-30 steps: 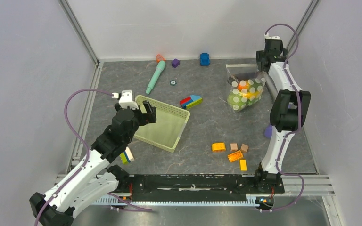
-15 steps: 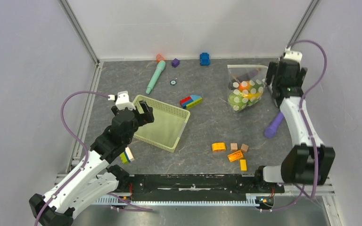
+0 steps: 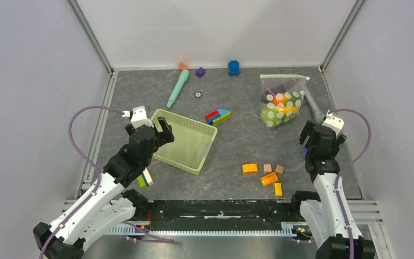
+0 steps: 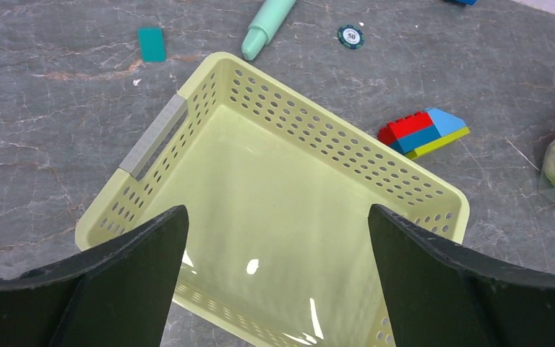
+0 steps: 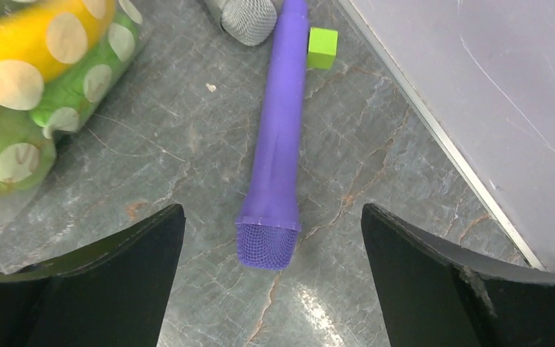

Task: Place the food in the zip-top bag and seal the zipper
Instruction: Reset both arms

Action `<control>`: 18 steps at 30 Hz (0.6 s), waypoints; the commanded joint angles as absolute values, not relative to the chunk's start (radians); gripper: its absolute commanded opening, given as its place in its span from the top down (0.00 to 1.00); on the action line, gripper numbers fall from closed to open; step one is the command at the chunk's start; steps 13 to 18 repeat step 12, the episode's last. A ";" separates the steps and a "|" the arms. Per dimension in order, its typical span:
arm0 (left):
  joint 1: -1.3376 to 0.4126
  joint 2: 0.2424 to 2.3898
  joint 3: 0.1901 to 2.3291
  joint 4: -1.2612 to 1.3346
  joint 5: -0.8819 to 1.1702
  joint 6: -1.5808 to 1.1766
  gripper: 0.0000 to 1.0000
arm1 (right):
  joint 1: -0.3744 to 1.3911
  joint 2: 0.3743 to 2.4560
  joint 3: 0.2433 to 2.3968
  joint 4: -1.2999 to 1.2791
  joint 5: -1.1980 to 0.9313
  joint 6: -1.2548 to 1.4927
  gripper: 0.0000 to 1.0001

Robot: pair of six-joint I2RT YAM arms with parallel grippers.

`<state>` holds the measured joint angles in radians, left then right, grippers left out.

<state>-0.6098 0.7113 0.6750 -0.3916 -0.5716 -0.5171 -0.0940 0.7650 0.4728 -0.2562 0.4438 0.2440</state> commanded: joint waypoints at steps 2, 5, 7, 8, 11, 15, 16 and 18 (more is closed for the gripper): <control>-0.606 0.697 0.691 -0.396 -0.607 -0.561 0.00 | -0.098 0.657 0.457 -0.193 0.451 0.282 0.02; -0.606 0.692 0.691 -0.400 -0.610 -0.561 0.00 | -0.098 0.625 0.456 -0.189 0.473 0.294 0.02; -0.606 0.684 0.687 -0.401 -0.612 -0.561 0.00 | -0.098 0.602 0.448 -0.181 0.471 0.288 0.02; -0.606 0.683 0.685 -0.400 -0.615 -0.562 0.00 | -0.098 0.590 0.443 -0.178 0.474 0.283 0.02; -0.607 0.684 0.684 -0.400 -0.623 -0.560 0.00 | -0.098 0.564 0.433 -0.161 0.471 0.276 0.02; -0.606 0.687 0.685 -0.401 -0.622 -0.558 0.00 | -0.098 0.556 0.431 -0.156 0.467 0.275 0.02; -0.606 0.687 0.685 -0.401 -0.622 -0.558 0.00 | -0.098 0.556 0.431 -0.156 0.467 0.275 0.02; -0.606 0.687 0.685 -0.401 -0.622 -0.558 0.00 | -0.098 0.556 0.431 -0.156 0.467 0.275 0.02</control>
